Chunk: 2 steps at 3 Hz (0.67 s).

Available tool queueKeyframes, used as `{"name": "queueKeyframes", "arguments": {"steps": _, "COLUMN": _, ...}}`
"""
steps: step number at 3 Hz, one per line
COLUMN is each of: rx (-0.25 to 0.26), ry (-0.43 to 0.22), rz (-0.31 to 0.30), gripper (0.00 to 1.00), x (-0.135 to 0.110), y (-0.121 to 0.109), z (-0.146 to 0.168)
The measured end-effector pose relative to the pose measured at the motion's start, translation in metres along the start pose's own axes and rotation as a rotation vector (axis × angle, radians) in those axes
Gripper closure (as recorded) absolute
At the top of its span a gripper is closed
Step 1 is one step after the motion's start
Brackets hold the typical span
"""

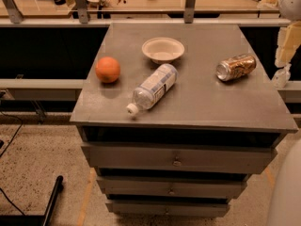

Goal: Place orange can into paper bowl

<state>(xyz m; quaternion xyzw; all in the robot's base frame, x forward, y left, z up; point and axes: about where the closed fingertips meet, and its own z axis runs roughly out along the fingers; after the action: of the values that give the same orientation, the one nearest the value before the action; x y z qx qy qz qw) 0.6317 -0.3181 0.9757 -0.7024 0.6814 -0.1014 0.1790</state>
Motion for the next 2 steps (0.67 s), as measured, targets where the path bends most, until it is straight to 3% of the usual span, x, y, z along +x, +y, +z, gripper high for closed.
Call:
{"name": "queueKeyframes", "arguments": {"steps": 1, "rx": 0.096, "ry": 0.022, "rz": 0.001, "gripper": 0.0, "x": 0.0, "y": -0.038, "z": 0.01}}
{"name": "queueKeyframes", "arguments": {"steps": 2, "rx": 0.068, "ry": 0.059, "rz": 0.024, "gripper": 0.0, "x": 0.013, "y": -0.044, "z": 0.048}}
